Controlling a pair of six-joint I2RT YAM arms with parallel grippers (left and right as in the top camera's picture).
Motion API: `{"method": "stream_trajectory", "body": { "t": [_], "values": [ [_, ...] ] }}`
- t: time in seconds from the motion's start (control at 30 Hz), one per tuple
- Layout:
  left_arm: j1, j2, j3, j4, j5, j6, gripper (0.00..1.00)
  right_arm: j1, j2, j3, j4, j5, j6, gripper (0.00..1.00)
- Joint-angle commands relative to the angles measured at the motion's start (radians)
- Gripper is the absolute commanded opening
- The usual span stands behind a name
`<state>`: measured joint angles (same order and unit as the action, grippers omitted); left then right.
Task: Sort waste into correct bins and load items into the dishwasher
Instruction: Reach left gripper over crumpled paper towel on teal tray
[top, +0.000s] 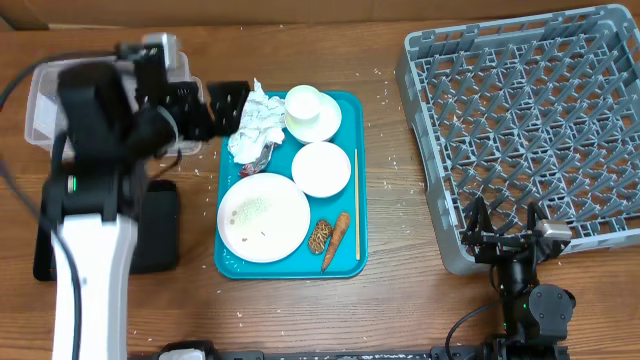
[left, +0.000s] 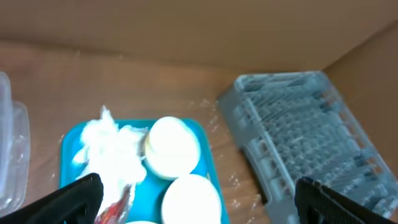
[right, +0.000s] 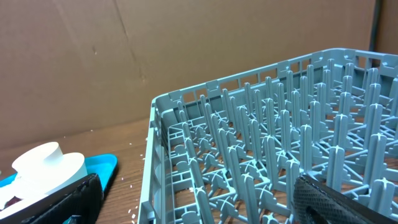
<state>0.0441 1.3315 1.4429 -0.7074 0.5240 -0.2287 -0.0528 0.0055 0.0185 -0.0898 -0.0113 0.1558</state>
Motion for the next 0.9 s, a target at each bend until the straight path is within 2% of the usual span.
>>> {"method": "stream_trajectory", "body": {
  "t": [0.0,0.1,0.33,0.47,0.57,0.73,0.87],
  "values": [
    [-0.038,0.164,0.172,-0.147,-0.232,0.065,1.00,-0.007,-0.003,-0.011,0.006,-0.002,-0.007,1.00],
    [-0.054,0.270,0.243,-0.240,-0.295,0.104,1.00,-0.008,-0.003,-0.011,0.006,-0.002,-0.007,1.00],
    [-0.058,0.474,0.245,-0.288,-0.255,0.053,1.00,-0.007,-0.003,-0.011,0.006,-0.002,-0.007,1.00],
    [-0.080,0.568,0.245,-0.291,-0.254,0.121,1.00,-0.008,-0.003,-0.011,0.006,-0.002,-0.007,1.00],
    [-0.117,0.621,0.245,-0.270,-0.337,0.111,1.00,-0.007,-0.003,-0.011,0.006,-0.002,-0.007,1.00],
    [-0.180,0.685,0.245,-0.204,-0.576,0.034,1.00,-0.008,-0.003,-0.011,0.006,-0.002,-0.007,1.00],
    [-0.204,0.716,0.245,-0.155,-0.679,0.030,1.00,-0.008,-0.003,-0.011,0.006,-0.002,-0.007,1.00]
  ]
}}
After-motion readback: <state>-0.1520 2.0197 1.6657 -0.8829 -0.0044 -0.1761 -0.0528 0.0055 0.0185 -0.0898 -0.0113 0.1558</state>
